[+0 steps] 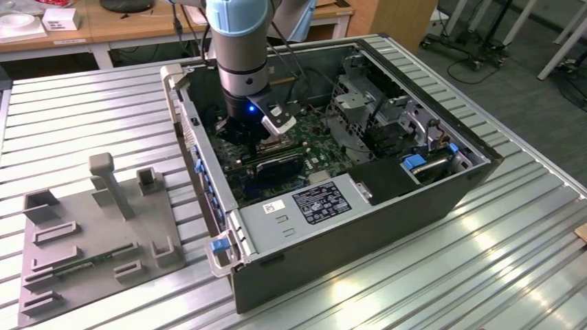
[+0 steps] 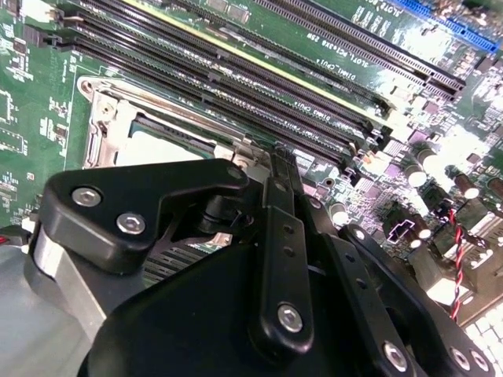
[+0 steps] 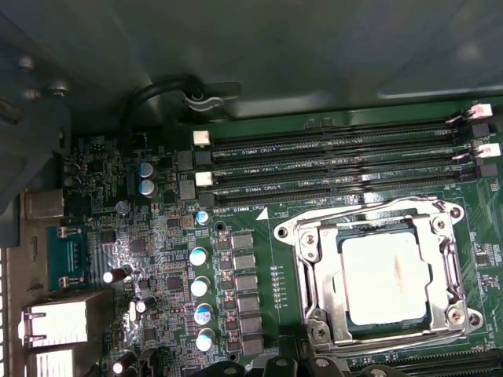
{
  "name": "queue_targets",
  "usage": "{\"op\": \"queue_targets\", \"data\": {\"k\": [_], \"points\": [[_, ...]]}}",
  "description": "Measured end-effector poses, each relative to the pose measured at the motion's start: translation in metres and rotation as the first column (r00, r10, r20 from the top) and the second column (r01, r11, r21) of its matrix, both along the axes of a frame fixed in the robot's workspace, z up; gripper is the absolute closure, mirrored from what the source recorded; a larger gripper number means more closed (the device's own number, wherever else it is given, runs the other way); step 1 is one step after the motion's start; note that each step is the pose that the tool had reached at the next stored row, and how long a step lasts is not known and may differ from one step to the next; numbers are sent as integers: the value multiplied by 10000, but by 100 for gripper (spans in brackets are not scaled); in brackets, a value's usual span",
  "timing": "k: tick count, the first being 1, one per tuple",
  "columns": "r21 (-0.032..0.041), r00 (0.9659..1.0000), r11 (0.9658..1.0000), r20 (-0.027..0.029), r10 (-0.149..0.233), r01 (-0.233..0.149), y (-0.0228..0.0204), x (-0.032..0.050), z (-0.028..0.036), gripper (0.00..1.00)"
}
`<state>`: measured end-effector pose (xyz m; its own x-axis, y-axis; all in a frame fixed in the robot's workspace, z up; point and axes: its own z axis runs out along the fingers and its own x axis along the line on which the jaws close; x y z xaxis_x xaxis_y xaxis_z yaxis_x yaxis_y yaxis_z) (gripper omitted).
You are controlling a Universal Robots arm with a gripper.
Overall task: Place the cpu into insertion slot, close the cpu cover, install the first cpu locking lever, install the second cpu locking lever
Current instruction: 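Install the second cpu locking lever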
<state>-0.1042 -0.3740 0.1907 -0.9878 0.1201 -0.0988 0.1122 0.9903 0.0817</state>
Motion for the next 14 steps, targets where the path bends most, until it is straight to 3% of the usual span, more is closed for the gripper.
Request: {"op": "queue_targets", "data": {"k": [4,8,10,14], "points": [[9,10000,10000,8,-1,1,3,-4,-1,89],[37,10000,10000,32,1,-1,9,2,42,89],[19,10000,10000,16,2,-2,6,0,75,89],[19,10000,10000,16,-1,1,6,-1,79,89]]}}
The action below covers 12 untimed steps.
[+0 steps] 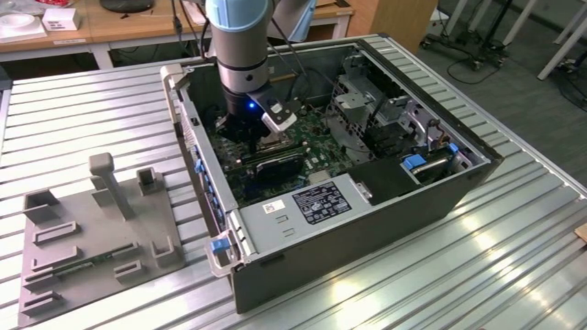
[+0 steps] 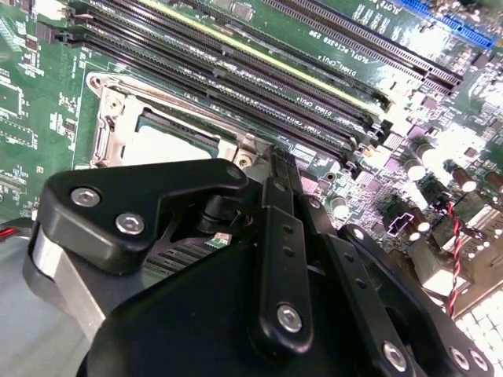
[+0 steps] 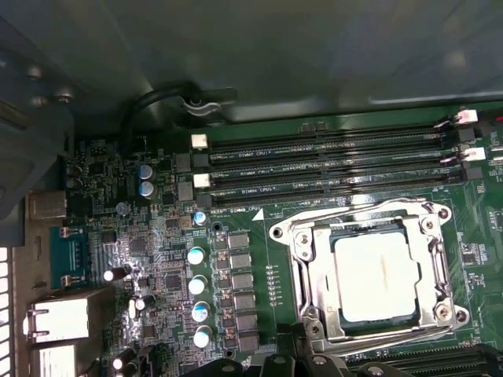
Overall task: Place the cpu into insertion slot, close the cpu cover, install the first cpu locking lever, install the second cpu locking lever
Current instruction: 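Install the second cpu locking lever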
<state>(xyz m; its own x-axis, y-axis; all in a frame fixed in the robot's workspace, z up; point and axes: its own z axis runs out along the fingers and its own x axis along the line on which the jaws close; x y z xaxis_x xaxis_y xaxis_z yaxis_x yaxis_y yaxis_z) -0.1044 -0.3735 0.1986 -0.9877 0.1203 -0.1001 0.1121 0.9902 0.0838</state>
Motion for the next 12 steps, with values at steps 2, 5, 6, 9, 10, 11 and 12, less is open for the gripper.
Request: {"op": "queue_targets", "data": {"k": [2,5,6,9,10,11,12], "points": [[-2,10000,10000,-2,0,0,0,0,2,89],[-7,10000,10000,-5,0,0,-1,-1,17,89],[-5,10000,10000,-4,0,0,-1,-1,31,89],[-2,10000,10000,-2,0,0,-1,-1,78,89],[-4,10000,10000,-3,0,0,-1,0,97,89],[-4,10000,10000,-3,-1,1,0,0,114,89],[-3,10000,10000,-2,-1,1,0,0,129,89]]}}
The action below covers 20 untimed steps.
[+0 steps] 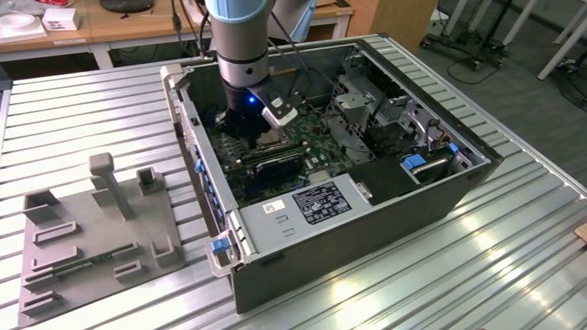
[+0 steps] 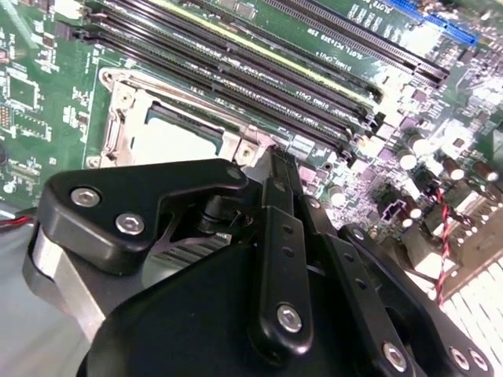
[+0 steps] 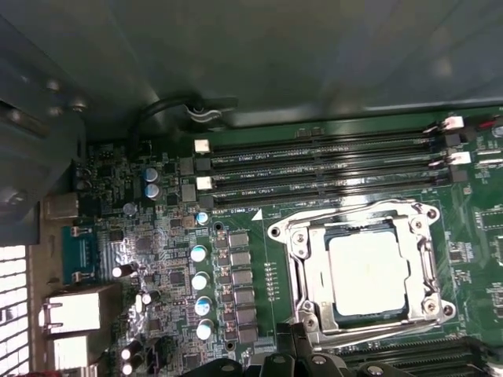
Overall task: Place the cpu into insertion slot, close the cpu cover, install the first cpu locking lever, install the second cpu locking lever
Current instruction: 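Install the second cpu locking lever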
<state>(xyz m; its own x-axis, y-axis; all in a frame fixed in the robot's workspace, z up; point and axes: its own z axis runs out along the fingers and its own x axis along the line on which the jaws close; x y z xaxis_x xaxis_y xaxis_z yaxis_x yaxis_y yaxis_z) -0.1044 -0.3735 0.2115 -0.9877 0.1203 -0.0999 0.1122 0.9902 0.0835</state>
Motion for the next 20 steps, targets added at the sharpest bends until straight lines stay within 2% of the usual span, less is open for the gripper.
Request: {"op": "queue_targets", "data": {"k": [6,14,16,20], "points": [[4,10000,10000,-1,2,-2,0,18,11,89],[9,10000,10000,0,2,-2,14,206,5,89],[8,10000,10000,-1,1,-1,33,245,4,89],[8,10000,10000,0,0,0,138,261,1,89]]}}
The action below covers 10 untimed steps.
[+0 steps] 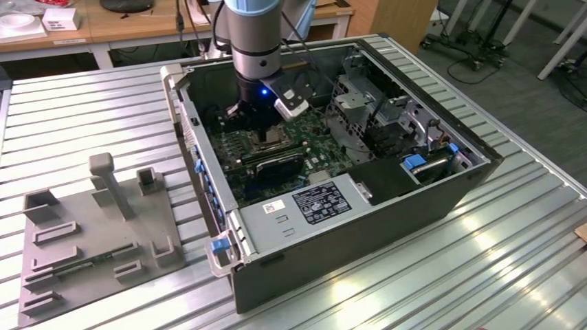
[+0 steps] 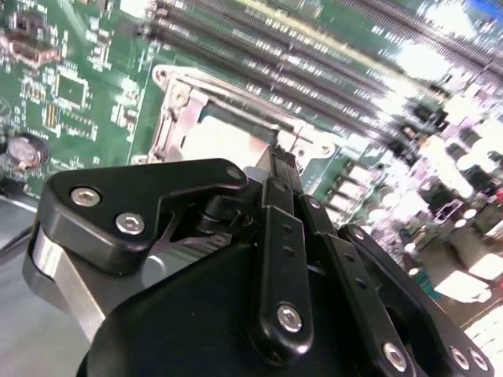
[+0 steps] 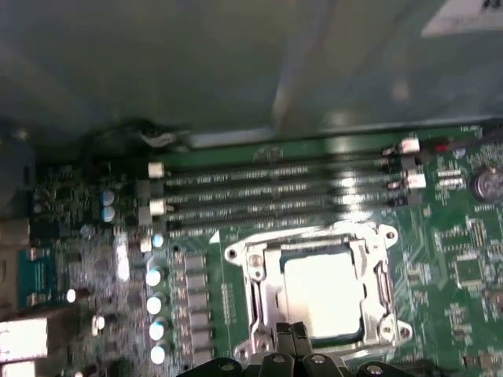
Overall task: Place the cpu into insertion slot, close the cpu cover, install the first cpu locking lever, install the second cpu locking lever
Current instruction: 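Install the second cpu locking lever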
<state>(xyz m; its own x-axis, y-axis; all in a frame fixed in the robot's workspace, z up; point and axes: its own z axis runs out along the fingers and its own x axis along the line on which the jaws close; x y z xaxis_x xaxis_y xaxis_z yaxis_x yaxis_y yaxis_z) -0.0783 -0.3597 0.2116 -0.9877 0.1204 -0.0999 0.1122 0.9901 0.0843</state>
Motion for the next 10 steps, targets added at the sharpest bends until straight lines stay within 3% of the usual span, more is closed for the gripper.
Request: {"op": "queue_targets", "data": {"k": [2,6,10], "points": [[-1,10000,10000,-1,2,-2,24,22,0,89],[1,10000,10000,-2,0,0,35,146,-2,89],[1,10000,10000,-11,1,-1,48,189,0,89]]}}
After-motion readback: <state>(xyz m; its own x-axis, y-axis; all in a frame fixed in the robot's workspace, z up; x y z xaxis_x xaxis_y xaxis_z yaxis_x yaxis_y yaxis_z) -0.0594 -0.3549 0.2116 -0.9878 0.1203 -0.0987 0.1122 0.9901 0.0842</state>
